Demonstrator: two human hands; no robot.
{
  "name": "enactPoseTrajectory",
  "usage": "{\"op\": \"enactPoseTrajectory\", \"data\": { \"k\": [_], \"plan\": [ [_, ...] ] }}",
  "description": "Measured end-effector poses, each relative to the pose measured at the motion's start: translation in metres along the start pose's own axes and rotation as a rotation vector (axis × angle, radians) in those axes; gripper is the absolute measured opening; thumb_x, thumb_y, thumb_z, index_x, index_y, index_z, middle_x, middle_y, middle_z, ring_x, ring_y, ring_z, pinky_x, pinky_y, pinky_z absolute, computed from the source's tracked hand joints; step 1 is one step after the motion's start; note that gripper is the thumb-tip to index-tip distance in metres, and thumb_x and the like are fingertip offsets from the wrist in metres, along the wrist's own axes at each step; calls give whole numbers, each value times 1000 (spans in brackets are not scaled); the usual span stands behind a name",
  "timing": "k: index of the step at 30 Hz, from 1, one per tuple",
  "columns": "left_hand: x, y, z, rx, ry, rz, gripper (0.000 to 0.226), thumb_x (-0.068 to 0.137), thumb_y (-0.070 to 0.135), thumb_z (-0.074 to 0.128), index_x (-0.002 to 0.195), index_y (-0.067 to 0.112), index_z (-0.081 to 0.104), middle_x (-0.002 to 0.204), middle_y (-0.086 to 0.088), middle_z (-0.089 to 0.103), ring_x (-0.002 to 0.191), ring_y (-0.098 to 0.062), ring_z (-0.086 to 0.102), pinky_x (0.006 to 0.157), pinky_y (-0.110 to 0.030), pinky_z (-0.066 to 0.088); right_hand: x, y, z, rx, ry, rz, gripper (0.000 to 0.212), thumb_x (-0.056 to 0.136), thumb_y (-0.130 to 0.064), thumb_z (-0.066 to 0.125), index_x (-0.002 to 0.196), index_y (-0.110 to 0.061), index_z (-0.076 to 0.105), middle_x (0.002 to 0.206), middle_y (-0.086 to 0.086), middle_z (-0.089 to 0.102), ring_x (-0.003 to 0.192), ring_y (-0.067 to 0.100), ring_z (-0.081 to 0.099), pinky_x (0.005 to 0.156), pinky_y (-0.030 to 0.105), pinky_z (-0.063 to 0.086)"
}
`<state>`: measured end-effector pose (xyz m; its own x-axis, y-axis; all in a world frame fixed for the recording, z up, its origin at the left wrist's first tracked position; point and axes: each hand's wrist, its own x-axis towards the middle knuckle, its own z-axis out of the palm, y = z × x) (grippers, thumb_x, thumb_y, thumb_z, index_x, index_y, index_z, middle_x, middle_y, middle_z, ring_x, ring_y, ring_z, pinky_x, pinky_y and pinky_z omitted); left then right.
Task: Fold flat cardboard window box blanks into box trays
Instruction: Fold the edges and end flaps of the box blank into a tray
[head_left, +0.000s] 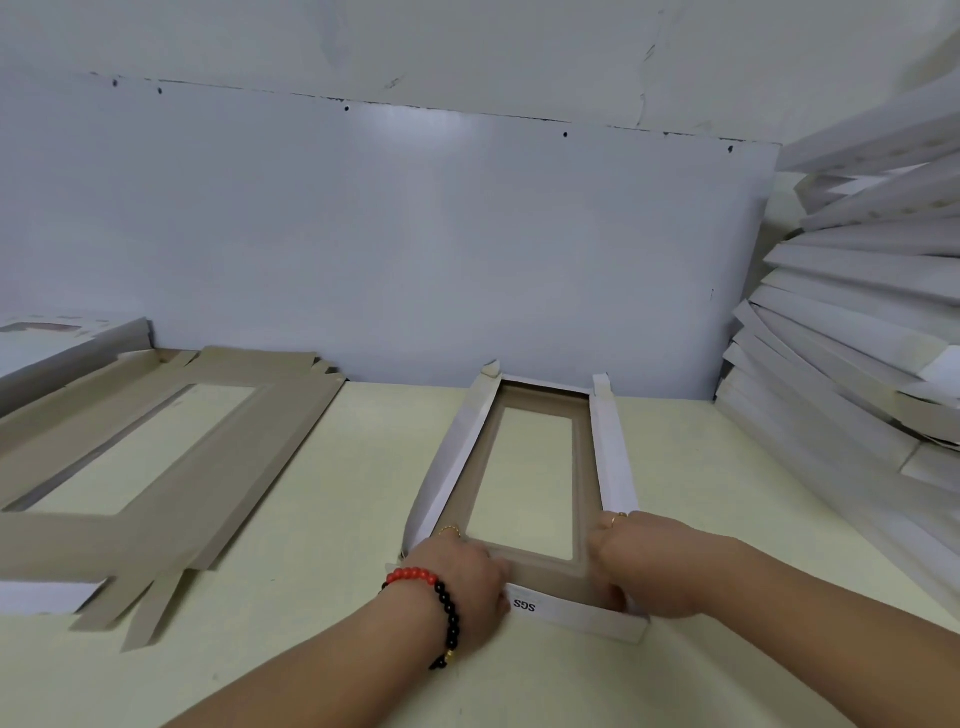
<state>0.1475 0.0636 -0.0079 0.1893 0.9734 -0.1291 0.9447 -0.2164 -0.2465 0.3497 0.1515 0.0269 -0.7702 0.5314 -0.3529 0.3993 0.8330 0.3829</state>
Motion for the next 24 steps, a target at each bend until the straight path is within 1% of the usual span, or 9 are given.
{"op": "enactPoseTrajectory", "data": {
  "k": [3,5,6,8,11,13,17,21,24],
  "plan": [
    [-1,2,-2,4,-1,-5,38,101,35,26,124,18,51,115,-7,60,108,-28,49,58,-33,20,-6,-1,2,-29,-28,-8,30,85,0,44,99,-17,65,108,6,50,105,26,44,54,29,22],
    [-1,2,-1,-4,6,-11,38,100,34,26,123,17,52,116,-8,60,109,-29,49,61,-33,22,-6,0,0,-26,-54,-4,29,85,-1,45,100,-18,64,110,5,51,107,26,44,51,24,18],
    [-2,2,-2,-8,9,-14,38,100,34,26,123,17,52,116,-8,60,109,-30,49,64,-33,24,-5,0,-1,-20,-65,-3,29,86,-1,46,101,-18,64,111,6,51,108,27,44,52,24,19],
    [-2,2,-2,-6,13,-19,38,100,35,27,122,17,52,117,-8,60,109,-31,49,68,-34,27,-2,-2,-3,13,-91,11,31,86,0,45,101,-18,64,111,6,52,108,27,46,58,27,31],
    [-3,3,-4,-2,10,-16,38,101,33,26,123,16,52,118,-8,60,110,-29,49,66,-33,25,-3,-3,-7,108,-133,39,34,84,1,42,101,-19,64,110,7,56,107,27,49,74,37,46],
    [-2,3,-4,-5,5,-17,37,101,32,26,122,16,52,117,-8,60,110,-30,49,64,-32,22,-8,-1,-7,138,-137,52,36,83,-1,40,100,-20,65,109,5,58,107,24,47,78,38,47],
    [-1,5,-4,16,11,-19,37,101,32,25,121,15,52,117,-9,60,109,-31,52,66,-33,22,-16,3,-6,116,-97,52,36,84,0,40,100,-20,66,109,5,56,108,22,43,78,38,48],
    [-2,7,-4,11,16,-33,36,101,32,26,120,16,52,117,-9,60,109,-30,52,67,-33,23,-25,4,1,112,2,9,37,83,-2,40,105,-23,62,113,-1,52,108,21,43,78,34,45],
    [-3,11,-5,19,12,-61,32,101,27,29,121,15,51,117,-8,60,109,-29,52,61,-33,22,-34,6,7,161,77,27,39,78,-8,41,108,-25,58,114,-7,51,108,18,45,83,31,41]
  ]
}}
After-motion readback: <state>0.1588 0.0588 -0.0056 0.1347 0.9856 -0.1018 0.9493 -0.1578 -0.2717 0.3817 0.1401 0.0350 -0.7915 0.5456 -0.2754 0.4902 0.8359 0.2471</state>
